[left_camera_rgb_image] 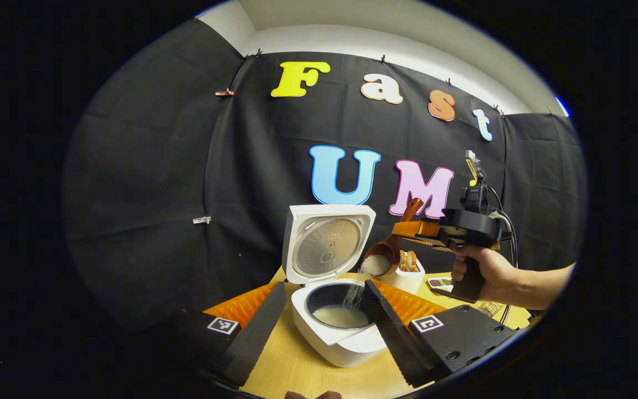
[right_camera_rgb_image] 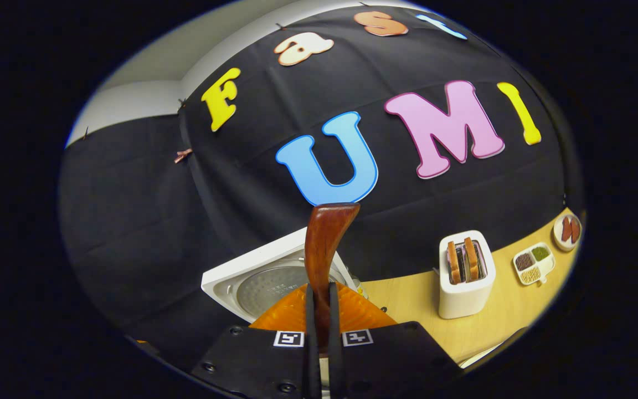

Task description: Close the left gripper, press the button to open the rice cooker; take a wooden spoon from the chopstick holder with the right hand, scoop a spoonful of rice and pour it into the rice cooker, then put the wooden spoon back into the chopstick holder.

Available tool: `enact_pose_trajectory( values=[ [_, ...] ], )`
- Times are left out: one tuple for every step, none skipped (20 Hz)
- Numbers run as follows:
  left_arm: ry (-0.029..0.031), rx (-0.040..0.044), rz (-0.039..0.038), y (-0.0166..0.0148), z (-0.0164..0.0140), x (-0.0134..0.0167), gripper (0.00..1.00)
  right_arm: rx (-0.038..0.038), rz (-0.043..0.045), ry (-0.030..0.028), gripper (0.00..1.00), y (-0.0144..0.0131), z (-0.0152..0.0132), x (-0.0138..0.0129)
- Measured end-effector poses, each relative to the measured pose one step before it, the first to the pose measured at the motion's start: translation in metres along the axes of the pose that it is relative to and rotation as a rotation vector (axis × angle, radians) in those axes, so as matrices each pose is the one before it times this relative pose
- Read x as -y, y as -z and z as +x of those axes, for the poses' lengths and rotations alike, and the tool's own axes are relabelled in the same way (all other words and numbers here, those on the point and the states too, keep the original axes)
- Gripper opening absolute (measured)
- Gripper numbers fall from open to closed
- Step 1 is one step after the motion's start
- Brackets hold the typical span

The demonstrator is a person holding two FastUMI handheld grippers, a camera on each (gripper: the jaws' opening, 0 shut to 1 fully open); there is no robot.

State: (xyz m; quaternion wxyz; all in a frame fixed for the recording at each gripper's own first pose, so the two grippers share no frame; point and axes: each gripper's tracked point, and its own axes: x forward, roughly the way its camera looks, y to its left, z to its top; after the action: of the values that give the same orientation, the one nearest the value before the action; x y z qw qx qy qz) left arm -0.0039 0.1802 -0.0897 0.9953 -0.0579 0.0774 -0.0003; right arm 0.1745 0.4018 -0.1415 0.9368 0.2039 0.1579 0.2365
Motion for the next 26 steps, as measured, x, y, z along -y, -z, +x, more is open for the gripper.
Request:
enact_pose_trajectory(
  values=[
    [-0.00596,-0.00148,-0.00202,0.00120,0.00037,-0.00303,0.98,-0.00347,-0.03683,-0.00023,0.10,0.00198,0.00159,-0.00325],
    [-0.00216,-0.00054,-0.00341,0.00010,0.00076,-0.00170,0.98,-0.00213,-0.02659,-0.00476,0.10,0.00293,0.00352,-0.00323],
    [0.00006,-0.00073,-0.00436,0.00022,0.00016,-0.00132,0.98,-0.00344,-0.02400,-0.01013,0.10,0.00212,0.00226,-0.00424],
    [-0.00178,-0.00066,-0.00410,0.00040,0.00125,-0.00114,0.98,0.00032,-0.02600,-0.00857,0.10,0.00122,0.00180,-0.00243],
    [0.00002,-0.00119,-0.00410,0.00193,0.00067,-0.00120,0.98,-0.00013,-0.02088,-0.00955,0.11,0.00088,0.00026,-0.00351],
    [-0.00127,-0.00032,-0.00425,0.00035,0.00082,-0.00091,0.98,0.00239,-0.01838,-0.01086,0.11,-0.00034,-0.00058,-0.00391],
    [-0.00045,-0.00210,-0.00548,0.00080,0.00051,-0.00146,0.98,0.00439,-0.01930,-0.00683,0.10,-0.00169,-0.00084,-0.00420],
    [-0.00094,-0.00365,-0.00609,0.00110,0.00101,-0.00086,0.98,0.00618,-0.02094,-0.00409,0.10,-0.00201,-0.00109,-0.00231],
    [-0.00407,-0.00327,-0.00662,0.00208,0.00067,-0.00154,0.98,0.00807,-0.02677,-0.00251,0.10,-0.00177,-0.00060,-0.00114],
    [-0.00703,-0.00030,-0.00730,0.00015,0.00045,-0.00321,0.98,0.00600,-0.02720,-0.00113,0.10,-0.00185,0.00118,-0.00043],
    [-0.00448,0.00173,-0.00609,-0.00047,0.00024,-0.00167,0.98,0.00483,-0.02870,-0.00382,0.10,-0.00049,-0.00123,-0.00175],
    [-0.00095,0.00086,-0.00376,-0.00076,0.00036,-0.00143,0.98,0.00468,-0.02834,-0.00651,0.10,-0.00020,-0.00201,-0.00217],
    [-0.00428,0.00312,-0.00032,-0.00071,0.00019,-0.00180,0.98,0.00617,-0.03045,-0.01059,0.10,-0.00229,-0.00090,-0.00352],
    [-0.00329,0.00337,0.00145,-0.00127,0.00050,-0.00239,0.98,0.00551,-0.03635,-0.01150,0.10,-0.00154,-0.00117,-0.00342],
    [-0.00098,0.00101,-0.00042,0.00051,-0.00018,-0.00054,0.98,0.00931,-0.04440,-0.01480,0.10,-0.00310,-0.00182,-0.00476],
    [0.00146,-0.00154,-0.00307,0.00122,0.00034,-0.00026,0.97,0.00755,-0.04724,-0.01773,0.10,-0.00415,-0.00135,-0.00490],
    [0.00297,-0.00109,-0.00498,0.00070,0.00029,-0.00030,0.98,0.00577,-0.03829,-0.02000,0.10,-0.00259,-0.00193,-0.00673],
    [0.00228,-0.00035,-0.00500,-0.00039,-0.00014,-0.00028,0.98,0.00357,-0.03701,-0.01953,0.10,-0.00129,-0.00287,-0.00683],
    [0.00264,-0.00075,-0.00438,0.00052,0.00017,-0.00029,0.98,0.00647,-0.03876,-0.01559,0.10,-0.00291,-0.00184,-0.00704],
    [0.00062,0.00218,-0.00284,-0.00063,-0.00027,-0.00026,0.98,0.00719,-0.04067,-0.00932,0.10,-0.00223,-0.00268,-0.00446],
    [0.00465,0.00570,-0.00049,-0.00103,-0.00060,0.00112,0.98,0.00554,-0.04412,-0.00294,0.10,-0.00274,-0.00347,-0.00449],
    [0.00563,0.00731,0.00191,-0.00239,-0.00060,0.00091,0.98,0.00454,-0.04552,-0.00304,0.10,-0.00147,-0.00099,-0.00418],
    [0.00561,0.00698,0.00626,-0.00144,-0.00122,0.00144,0.98,0.00595,-0.04191,-0.01188,0.10,-0.00147,-0.00190,-0.00592],
    [0.00363,0.00642,0.00773,-0.00205,-0.00101,0.00058,0.98,0.00783,-0.02854,-0.01942,0.10,-0.00088,0.00066,-0.00644],
    [0.00234,0.00598,0.00640,-0.00096,-0.00058,0.00079,0.98,0.00465,-0.01114,-0.02134,0.10,-0.00043,0.00104,-0.00737],
    [0.00291,0.00297,0.00236,-0.00098,-0.00079,0.00017,0.98,-0.00592,-0.00110,-0.01232,0.10,0.00183,0.00157,-0.00489]
  ],
)
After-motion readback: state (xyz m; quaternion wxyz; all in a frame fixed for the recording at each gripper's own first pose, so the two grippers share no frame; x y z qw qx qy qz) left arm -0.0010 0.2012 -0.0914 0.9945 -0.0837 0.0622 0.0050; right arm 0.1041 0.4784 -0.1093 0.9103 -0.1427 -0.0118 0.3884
